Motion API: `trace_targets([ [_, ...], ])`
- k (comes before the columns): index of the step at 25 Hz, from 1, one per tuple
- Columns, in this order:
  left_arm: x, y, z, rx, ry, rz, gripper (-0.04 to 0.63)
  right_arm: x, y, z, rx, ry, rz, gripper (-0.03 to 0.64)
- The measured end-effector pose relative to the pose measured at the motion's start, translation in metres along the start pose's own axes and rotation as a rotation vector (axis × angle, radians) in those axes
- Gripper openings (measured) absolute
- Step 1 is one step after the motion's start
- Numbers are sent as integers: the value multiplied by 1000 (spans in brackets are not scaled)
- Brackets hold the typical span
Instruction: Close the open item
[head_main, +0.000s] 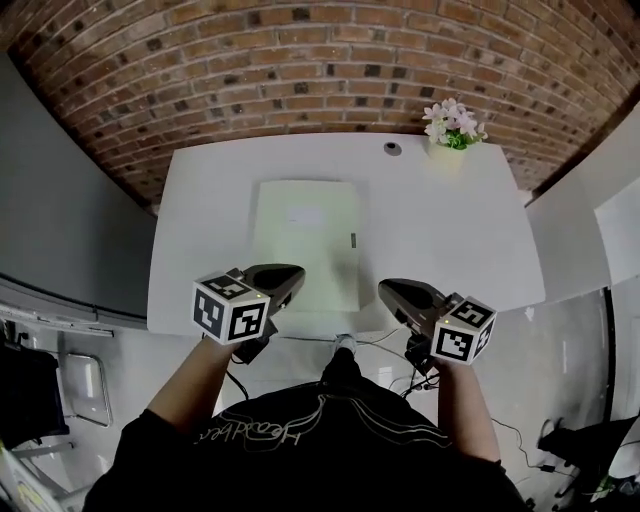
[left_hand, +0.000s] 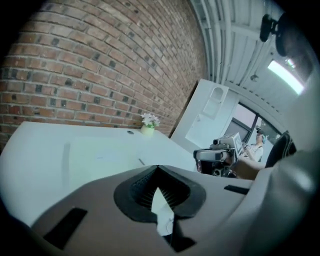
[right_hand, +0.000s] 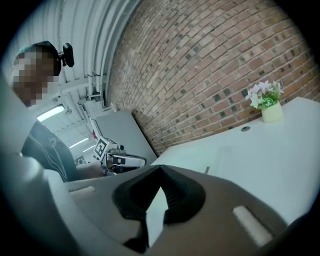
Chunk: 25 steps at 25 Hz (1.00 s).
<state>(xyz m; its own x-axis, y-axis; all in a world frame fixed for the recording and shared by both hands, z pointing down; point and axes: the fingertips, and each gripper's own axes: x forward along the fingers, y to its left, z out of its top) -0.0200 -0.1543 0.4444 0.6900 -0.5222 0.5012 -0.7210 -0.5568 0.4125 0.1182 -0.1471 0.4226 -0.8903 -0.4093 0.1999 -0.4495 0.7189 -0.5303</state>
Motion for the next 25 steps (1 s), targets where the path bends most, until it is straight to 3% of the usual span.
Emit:
trace_targets([
  [5,-49,-54,1,32,-121,-96,2,-12,78,-4,-65,-79,108,3],
  [11,-98,-86,-24,59,-171,-136,2,-16,145,-20,-19,-155,188,3],
  [17,-123,-106,-51,44,-224,-192,2,-18,175,-43,13,-173,192,3],
  [25,-119,-119,-84,54,-166,-188,2,-24,183,-61,-1,-197,105,3],
])
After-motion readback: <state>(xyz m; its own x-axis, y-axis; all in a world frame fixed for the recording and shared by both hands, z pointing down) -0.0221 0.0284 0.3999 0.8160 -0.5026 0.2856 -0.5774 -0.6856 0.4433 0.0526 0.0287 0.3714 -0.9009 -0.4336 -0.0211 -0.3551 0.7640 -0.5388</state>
